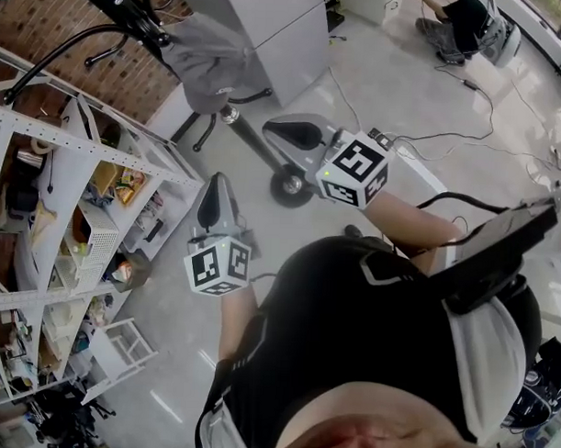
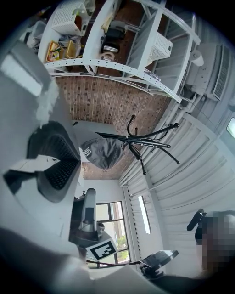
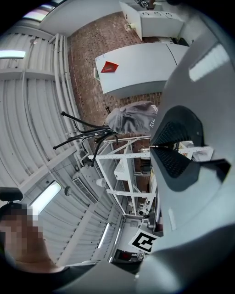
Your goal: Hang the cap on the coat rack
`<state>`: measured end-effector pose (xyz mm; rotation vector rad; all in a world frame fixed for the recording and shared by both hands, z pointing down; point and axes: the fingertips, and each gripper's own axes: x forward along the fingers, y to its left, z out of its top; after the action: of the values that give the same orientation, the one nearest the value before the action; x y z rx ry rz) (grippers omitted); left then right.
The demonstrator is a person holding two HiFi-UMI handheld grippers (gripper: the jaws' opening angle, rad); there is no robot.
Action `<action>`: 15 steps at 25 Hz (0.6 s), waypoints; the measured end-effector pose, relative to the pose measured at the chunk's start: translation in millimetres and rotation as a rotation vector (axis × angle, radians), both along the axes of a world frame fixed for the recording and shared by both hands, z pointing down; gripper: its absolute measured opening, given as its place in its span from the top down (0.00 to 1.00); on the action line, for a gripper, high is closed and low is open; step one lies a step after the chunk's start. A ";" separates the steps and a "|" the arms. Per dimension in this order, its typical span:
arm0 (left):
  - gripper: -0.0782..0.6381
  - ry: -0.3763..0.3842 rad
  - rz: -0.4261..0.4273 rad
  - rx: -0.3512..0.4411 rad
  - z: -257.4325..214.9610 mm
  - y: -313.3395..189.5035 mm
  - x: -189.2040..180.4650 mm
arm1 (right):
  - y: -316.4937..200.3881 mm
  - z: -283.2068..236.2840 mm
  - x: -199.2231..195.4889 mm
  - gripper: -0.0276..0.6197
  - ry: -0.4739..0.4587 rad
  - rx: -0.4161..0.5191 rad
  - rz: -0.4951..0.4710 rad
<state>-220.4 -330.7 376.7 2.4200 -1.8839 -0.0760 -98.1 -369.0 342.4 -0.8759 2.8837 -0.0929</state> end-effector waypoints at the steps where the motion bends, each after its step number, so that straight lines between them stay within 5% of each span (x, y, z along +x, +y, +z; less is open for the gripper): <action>1: 0.89 0.005 -0.005 -0.004 2.7 0.5 -2.1 | -1.4 1.5 1.0 0.94 0.001 -0.003 0.002; 15: 0.89 0.019 -0.005 0.006 9.8 -0.6 -5.2 | -15.3 16.4 8.4 0.94 0.029 -0.019 0.057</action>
<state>-225.6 -331.4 386.5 2.4104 -1.8843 -0.1041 -89.6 -384.2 358.8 -0.9702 2.8867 -0.1026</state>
